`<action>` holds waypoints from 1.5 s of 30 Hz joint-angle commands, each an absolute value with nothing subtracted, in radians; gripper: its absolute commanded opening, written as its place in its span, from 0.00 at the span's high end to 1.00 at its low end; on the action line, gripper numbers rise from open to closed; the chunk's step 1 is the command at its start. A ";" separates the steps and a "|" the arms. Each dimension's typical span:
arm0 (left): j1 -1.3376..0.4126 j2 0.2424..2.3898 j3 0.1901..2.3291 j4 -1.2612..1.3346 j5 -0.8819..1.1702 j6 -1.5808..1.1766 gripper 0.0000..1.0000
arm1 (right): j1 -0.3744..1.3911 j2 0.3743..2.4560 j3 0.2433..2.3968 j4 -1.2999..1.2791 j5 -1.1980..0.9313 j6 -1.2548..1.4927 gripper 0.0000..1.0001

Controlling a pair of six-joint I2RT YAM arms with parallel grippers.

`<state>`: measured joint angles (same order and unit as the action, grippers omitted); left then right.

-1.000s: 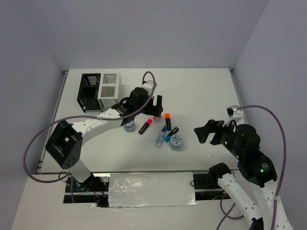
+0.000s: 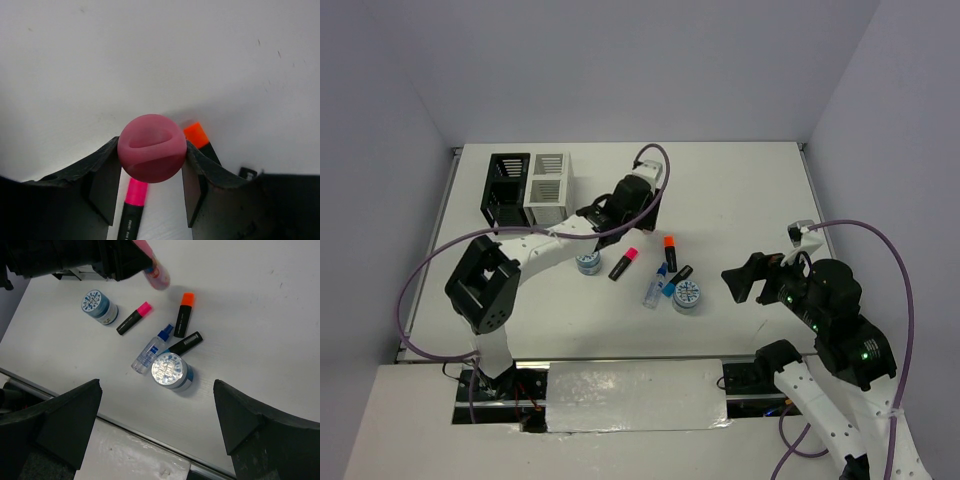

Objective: Sort the stationery into containers
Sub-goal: Pick up the stationery from the center of the board, then place the stationery in the storage box.

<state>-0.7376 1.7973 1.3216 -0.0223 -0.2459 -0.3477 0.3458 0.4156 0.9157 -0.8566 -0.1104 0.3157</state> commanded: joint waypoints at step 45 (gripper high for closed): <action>-0.005 1.878 1.893 -0.391 -0.425 -0.477 0.78 | 0.339 0.443 0.900 -0.772 -0.195 0.285 0.00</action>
